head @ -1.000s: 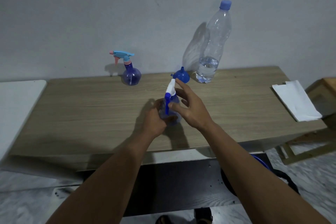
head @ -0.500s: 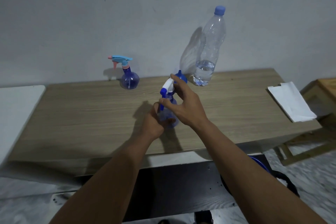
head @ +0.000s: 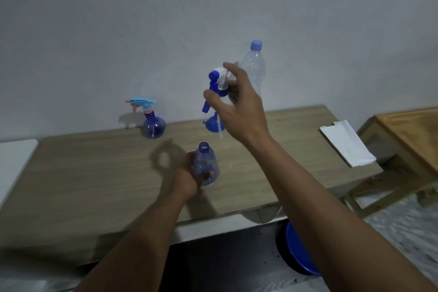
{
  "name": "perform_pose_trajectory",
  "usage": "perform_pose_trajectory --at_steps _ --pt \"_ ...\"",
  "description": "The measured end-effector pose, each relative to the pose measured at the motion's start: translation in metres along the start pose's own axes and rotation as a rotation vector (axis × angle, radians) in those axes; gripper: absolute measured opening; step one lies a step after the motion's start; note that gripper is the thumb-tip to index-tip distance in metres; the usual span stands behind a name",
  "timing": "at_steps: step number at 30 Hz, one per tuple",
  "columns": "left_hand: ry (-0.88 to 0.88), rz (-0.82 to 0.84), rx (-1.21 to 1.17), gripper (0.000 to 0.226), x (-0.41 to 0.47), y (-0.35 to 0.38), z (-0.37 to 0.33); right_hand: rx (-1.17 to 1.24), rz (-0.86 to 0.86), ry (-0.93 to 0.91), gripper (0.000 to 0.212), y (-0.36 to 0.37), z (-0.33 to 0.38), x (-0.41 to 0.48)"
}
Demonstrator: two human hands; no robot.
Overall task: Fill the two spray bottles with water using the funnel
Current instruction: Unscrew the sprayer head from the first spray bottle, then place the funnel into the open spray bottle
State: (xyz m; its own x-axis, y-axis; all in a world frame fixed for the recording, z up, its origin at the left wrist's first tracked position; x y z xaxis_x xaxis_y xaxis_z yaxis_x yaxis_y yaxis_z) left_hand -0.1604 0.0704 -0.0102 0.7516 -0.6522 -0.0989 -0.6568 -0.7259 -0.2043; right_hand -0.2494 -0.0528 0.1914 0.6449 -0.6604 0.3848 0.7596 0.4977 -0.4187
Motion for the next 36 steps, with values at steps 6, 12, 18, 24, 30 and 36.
perform_pose_trajectory --at_steps 6,12,18,24,30,36 --pt "-0.062 -0.024 -0.066 0.063 0.006 0.0 0.01 -0.26 0.01 0.107 0.064 -0.015 -0.027 0.014" --pt "-0.008 -0.065 0.009 0.061 0.006 0.003 0.017 -0.646 0.356 0.286 0.044 0.019 -0.142 -0.017" --pt "0.028 -0.091 0.062 0.062 0.004 0.004 0.024 -0.805 0.499 0.342 0.069 0.05 -0.222 -0.06" --pt "0.019 -0.115 0.149 0.072 0.01 -0.001 0.036 -0.945 0.496 0.169 0.061 0.053 -0.249 -0.074" --pt "0.02 -0.144 0.212 0.075 0.013 -0.003 0.038 -0.919 0.539 0.181 0.073 0.045 -0.251 -0.074" --pt "0.014 -0.166 0.205 0.075 0.013 -0.002 0.043 -0.773 0.361 0.081 0.06 0.052 -0.226 -0.041"
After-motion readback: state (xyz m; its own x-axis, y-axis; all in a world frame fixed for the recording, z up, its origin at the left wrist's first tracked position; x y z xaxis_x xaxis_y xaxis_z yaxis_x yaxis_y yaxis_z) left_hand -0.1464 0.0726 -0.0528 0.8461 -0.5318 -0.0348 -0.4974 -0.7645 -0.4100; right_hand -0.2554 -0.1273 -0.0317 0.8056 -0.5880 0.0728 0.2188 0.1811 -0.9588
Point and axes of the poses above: each hand's wrist, its own x-axis towards the middle knuckle, its own y-axis out of the palm, z = x × y, the point moved 3 cm from there along x, towards the middle knuckle, and after that the axes turned 10 degrees about -x, right-handed, at the moved point
